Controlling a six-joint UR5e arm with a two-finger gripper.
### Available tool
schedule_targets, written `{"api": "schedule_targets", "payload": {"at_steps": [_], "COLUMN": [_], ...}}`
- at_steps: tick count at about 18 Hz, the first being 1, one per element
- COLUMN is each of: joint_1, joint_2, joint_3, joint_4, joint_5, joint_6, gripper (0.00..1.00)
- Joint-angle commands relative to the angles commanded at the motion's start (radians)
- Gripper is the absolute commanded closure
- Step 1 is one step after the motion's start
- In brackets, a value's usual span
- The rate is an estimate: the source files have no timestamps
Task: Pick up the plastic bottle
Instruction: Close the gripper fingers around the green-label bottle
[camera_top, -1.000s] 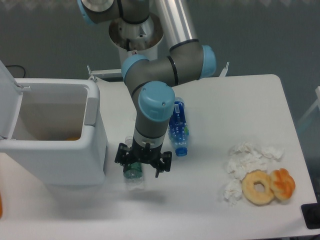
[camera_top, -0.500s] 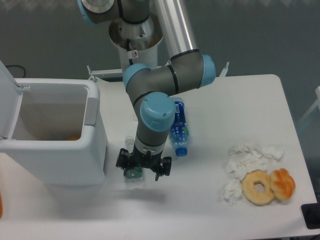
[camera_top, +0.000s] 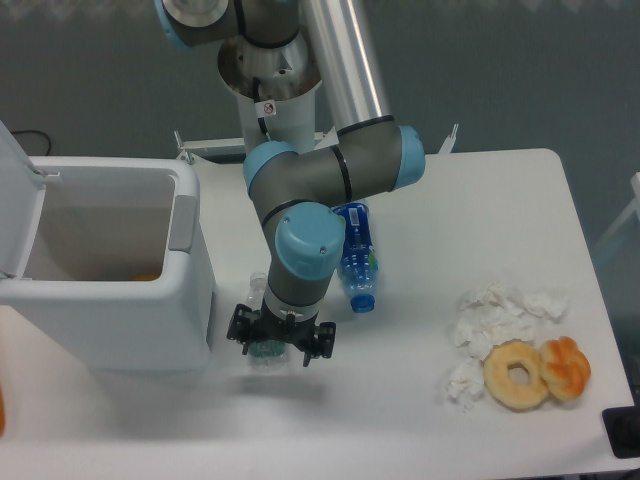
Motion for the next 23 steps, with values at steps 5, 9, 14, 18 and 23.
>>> {"api": "schedule_targets", "payload": {"at_steps": [5, 9, 14, 18, 23], "joint_1": [-0.014, -0.017, -0.026, -0.028, -0.029], "joint_2": [-0.009, -0.011, -0.020, -0.028, -0.035], "joint_3": [0.002, -0.006, -0.006, -0.008, -0.006], "joint_4": [0.002, 0.002, 0.003, 0.003, 0.005], "joint_5": [0.037, 0.037, 0.037, 0.038, 0.045], "joint_6": [-0.002, -0.002, -0.003, -0.003, -0.002], "gripper": [0.00, 0.00, 0.00, 0.00, 0.00]}}
